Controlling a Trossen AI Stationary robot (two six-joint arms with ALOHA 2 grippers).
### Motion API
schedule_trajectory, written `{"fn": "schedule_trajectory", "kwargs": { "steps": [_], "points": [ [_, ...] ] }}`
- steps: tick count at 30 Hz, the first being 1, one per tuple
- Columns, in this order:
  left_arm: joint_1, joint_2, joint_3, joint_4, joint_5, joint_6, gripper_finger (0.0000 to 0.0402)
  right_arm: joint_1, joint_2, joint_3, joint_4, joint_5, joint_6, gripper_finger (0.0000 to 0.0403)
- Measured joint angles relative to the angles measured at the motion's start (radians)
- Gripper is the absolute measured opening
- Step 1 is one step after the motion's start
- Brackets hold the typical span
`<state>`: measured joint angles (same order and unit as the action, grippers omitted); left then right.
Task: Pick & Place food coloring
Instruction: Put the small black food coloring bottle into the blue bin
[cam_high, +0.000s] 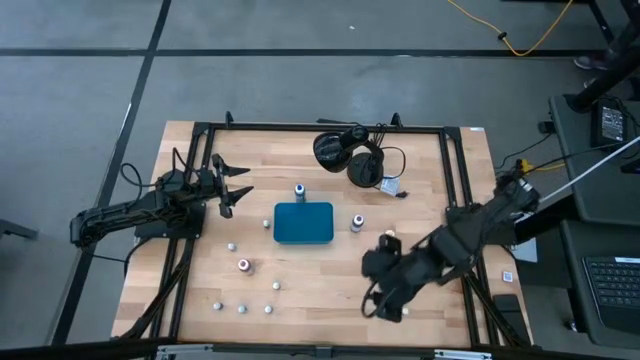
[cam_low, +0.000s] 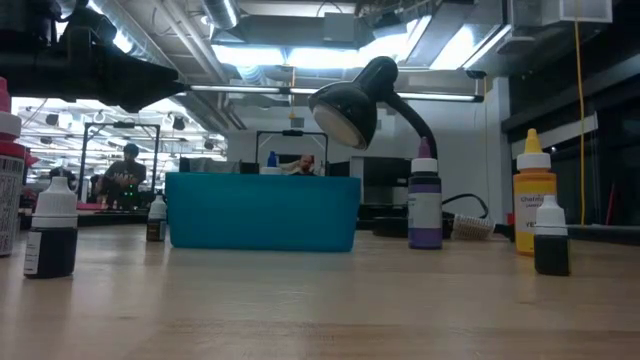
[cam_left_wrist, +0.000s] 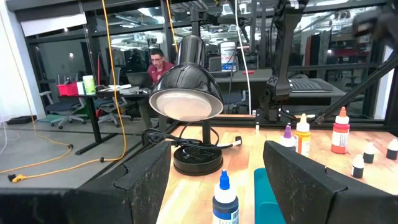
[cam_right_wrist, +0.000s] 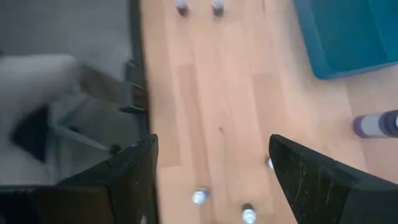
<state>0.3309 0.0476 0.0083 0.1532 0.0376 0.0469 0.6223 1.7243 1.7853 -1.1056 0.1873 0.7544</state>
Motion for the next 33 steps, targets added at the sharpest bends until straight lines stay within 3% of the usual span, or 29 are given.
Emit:
{"fn": "schedule_trajectory", "kwargs": {
  "steps": [16,33],
  "points": [
    [0.0,0.0,0.0,0.0,0.0,0.0,0.0251,0.024,0.186,-0.086,-0.041,0.033,-0.024,0.0307],
    [0.0,0.0,0.0,0.0,0.0,0.0,0.0251,0.01,0.212,-0.32,0.053,0.056,0.02,0.0307]
  ]
}}
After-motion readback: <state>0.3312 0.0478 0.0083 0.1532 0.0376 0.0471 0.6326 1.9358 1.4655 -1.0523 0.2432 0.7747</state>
